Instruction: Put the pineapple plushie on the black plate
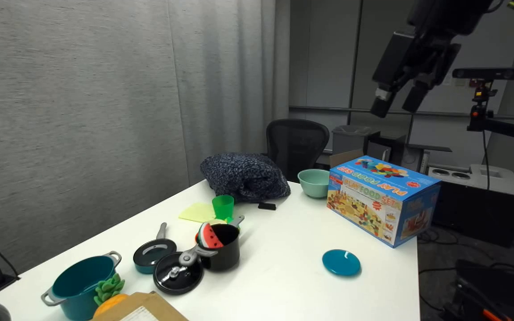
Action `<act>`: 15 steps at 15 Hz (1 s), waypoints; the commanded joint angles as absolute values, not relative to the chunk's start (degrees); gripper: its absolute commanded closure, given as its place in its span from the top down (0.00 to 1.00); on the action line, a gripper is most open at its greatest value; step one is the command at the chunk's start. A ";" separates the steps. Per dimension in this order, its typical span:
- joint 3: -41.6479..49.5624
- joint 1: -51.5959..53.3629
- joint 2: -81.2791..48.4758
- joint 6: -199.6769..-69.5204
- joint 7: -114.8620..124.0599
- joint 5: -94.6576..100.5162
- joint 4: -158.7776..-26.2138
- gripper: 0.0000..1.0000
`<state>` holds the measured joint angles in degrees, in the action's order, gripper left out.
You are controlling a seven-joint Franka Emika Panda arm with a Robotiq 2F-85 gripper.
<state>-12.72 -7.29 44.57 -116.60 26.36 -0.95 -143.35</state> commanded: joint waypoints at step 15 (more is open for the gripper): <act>-7.02 -4.18 34.61 -122.18 18.78 1.74 -140.36 1.00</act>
<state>-11.24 -6.51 35.84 -122.70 24.58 3.09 -141.23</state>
